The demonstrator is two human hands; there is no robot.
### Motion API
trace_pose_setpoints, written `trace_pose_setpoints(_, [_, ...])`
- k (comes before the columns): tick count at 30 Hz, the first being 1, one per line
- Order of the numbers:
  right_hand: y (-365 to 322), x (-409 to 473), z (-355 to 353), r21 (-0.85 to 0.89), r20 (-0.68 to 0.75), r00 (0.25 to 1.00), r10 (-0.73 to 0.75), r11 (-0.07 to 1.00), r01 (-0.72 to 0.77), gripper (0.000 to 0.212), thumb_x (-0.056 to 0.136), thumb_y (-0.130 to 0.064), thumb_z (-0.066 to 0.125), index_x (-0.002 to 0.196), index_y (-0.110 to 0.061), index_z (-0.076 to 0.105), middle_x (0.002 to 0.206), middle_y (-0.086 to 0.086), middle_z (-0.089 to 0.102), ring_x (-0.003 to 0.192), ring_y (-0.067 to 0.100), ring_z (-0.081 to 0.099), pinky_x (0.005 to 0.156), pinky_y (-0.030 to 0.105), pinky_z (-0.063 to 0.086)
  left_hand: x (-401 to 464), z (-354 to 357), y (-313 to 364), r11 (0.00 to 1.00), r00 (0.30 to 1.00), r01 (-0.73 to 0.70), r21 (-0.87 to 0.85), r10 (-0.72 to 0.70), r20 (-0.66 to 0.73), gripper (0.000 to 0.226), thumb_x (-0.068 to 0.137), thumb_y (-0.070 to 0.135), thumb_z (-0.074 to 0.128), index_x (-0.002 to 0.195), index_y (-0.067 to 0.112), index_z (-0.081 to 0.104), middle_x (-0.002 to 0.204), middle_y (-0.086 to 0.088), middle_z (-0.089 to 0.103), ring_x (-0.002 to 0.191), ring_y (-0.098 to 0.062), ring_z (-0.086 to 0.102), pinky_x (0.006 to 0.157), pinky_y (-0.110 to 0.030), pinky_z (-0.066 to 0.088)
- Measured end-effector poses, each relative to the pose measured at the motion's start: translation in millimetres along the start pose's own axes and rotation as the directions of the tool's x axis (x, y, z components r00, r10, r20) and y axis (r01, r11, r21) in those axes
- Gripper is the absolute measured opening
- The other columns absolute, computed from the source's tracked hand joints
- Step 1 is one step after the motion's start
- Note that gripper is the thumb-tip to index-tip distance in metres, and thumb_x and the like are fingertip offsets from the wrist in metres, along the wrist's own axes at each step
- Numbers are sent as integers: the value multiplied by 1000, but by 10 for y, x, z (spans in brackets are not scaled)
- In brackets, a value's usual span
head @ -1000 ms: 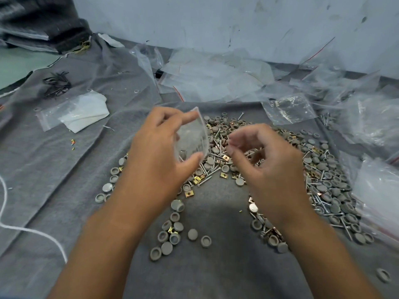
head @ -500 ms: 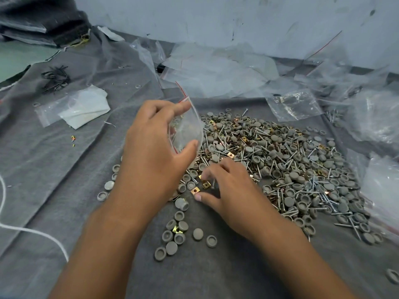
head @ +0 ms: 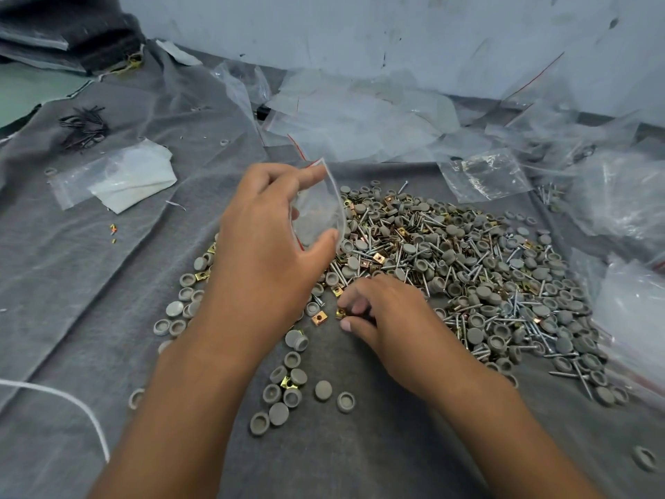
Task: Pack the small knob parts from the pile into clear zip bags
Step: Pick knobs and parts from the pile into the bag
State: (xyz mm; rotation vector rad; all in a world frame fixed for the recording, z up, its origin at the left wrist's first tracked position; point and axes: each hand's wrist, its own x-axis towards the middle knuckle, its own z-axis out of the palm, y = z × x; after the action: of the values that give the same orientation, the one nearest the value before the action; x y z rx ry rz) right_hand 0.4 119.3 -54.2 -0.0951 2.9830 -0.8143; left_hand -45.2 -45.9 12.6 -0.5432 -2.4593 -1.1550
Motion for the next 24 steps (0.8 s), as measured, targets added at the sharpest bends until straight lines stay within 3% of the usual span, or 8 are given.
trace_pose_setpoints(6, [-16, -60, -55, -64, 61, 994, -89, 994, 93, 11, 102, -36, 55, 111, -32, 52, 113, -14, 44, 111, 9, 42, 93, 37, 46, -6, 9, 6, 1000, 1000, 1, 6, -1, 2, 60, 80, 18, 81, 136, 22, 60, 115, 10, 50, 88, 17, 45, 82, 6, 27])
trace_pose_setpoints(11, [-77, -77, 10, -307, 68, 974, -217, 924, 228, 7, 108, -24, 45, 114, -23, 47, 113, -6, 40, 107, 16, 41, 86, 34, 48, -3, 14, 17, 1000, 1000, -4, 10, 4, 4, 61, 80, 15, 81, 136, 20, 60, 114, 10, 49, 90, 18, 46, 84, 6, 27])
trace_pose_setpoints(14, [-76, -42, 3, -231, 55, 982, -182, 954, 190, 8, 109, -32, 41, 108, -25, 45, 109, -6, 43, 105, 15, 43, 88, 34, 46, -7, 11, 23, 1000, 1000, -4, 16, 3, 8, 61, 80, 16, 81, 136, 21, 59, 114, 9, 49, 88, 15, 46, 83, 6, 26])
trace_pose_setpoints(17, [-39, -41, -48, -103, 23, 990, -139, 985, 140, 8, 103, -38, 52, 107, -31, 55, 106, -13, 49, 104, 10, 45, 91, 35, 46, -12, 7, 21, 1000, 1000, -7, 19, 7, 9, 61, 80, 16, 81, 136, 20, 59, 113, 9, 49, 87, 13, 46, 82, 5, 27])
trace_pose_setpoints(20, [-48, -75, -73, -31, 41, 981, -188, 981, 190, 22, 96, -45, 63, 116, -38, 62, 99, -20, 54, 102, 5, 47, 91, 36, 48, -9, 7, 10, 1000, 1000, -8, 21, 8, 6, 61, 80, 18, 81, 136, 21, 59, 113, 10, 49, 88, 14, 47, 82, 5, 27])
trace_pose_setpoints(24, [-98, -123, -33, -82, 96, 966, -241, 965, 249, 22, 96, -45, 63, 118, -38, 63, 105, -19, 54, 106, 6, 50, 90, 37, 50, -6, 35, 18, 1000, 1000, -16, 21, 16, 3, 61, 80, 17, 82, 136, 21, 59, 114, 10, 48, 88, 13, 47, 83, 5, 28])
